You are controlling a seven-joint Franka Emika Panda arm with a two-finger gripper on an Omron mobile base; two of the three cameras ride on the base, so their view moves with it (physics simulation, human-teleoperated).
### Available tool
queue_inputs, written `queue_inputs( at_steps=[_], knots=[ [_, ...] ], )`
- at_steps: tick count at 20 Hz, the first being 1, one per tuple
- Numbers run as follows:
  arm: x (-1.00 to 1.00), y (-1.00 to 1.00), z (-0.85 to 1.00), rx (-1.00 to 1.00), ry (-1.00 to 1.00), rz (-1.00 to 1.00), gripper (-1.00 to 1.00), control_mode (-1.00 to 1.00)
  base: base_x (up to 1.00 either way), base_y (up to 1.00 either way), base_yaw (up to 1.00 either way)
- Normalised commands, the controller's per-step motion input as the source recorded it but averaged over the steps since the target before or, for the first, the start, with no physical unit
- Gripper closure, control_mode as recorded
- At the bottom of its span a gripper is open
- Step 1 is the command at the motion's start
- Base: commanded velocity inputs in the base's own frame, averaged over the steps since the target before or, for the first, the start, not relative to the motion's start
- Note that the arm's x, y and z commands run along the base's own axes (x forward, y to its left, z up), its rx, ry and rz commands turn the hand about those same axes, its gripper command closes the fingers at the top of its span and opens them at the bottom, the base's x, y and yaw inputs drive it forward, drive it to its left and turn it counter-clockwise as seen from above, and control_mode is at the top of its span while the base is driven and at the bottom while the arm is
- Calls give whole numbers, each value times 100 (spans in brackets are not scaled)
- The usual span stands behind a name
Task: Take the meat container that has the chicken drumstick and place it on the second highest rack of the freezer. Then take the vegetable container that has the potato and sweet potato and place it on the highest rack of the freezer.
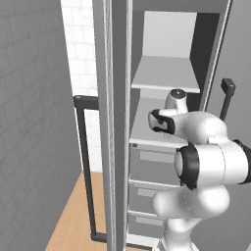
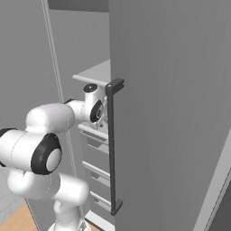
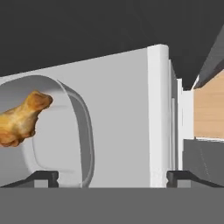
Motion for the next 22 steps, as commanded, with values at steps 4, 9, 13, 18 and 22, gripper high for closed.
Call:
queue_inputs(
  at_steps=[4,9,13,18,22],
  knots=[
    [-64,25,20,0,3,0,-100,-100,0,0,0],
    [-68,15,24,0,0,1,-100,-100,0,0,0],
    [-48,9,62,0,2,5,-100,-100,0,0,0],
    [-63,1,48,0,4,10,-100,-100,0,0,0],
    [-88,18,29,0,1,11,-100,-100,0,0,0]
  ],
)
